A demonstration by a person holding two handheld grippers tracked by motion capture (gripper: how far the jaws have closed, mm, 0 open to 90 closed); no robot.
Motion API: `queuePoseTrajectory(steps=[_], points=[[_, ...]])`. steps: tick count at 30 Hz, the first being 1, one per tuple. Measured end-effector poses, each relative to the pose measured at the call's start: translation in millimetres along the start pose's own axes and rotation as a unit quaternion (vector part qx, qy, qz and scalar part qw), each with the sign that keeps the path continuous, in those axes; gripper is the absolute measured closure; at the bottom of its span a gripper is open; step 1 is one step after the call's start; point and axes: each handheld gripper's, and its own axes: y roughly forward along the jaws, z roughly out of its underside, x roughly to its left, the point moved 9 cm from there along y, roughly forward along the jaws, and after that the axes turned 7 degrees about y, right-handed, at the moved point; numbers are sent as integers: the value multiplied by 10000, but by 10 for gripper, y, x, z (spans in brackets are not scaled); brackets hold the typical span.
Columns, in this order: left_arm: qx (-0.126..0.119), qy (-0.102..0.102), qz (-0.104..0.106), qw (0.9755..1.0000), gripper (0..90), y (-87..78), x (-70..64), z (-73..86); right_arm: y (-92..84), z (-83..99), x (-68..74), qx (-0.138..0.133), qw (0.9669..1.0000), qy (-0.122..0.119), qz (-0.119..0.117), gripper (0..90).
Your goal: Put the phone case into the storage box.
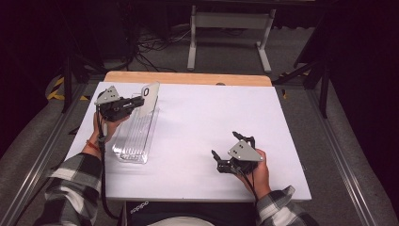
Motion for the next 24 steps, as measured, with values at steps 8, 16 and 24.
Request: queuePoseTrajectory(steps=[8, 16, 24], points=[[188, 56, -77, 9998, 814, 114, 76, 107, 20, 15, 11, 51, 10000, -17, -11, 84], [258, 7, -203, 9995, 813, 169, 102, 157, 26, 25, 12, 85, 10000, -46, -15, 96], [347, -90, -871, 9956, 787, 129, 248, 208, 25, 25, 7, 98, 9999, -69, 22, 98]])
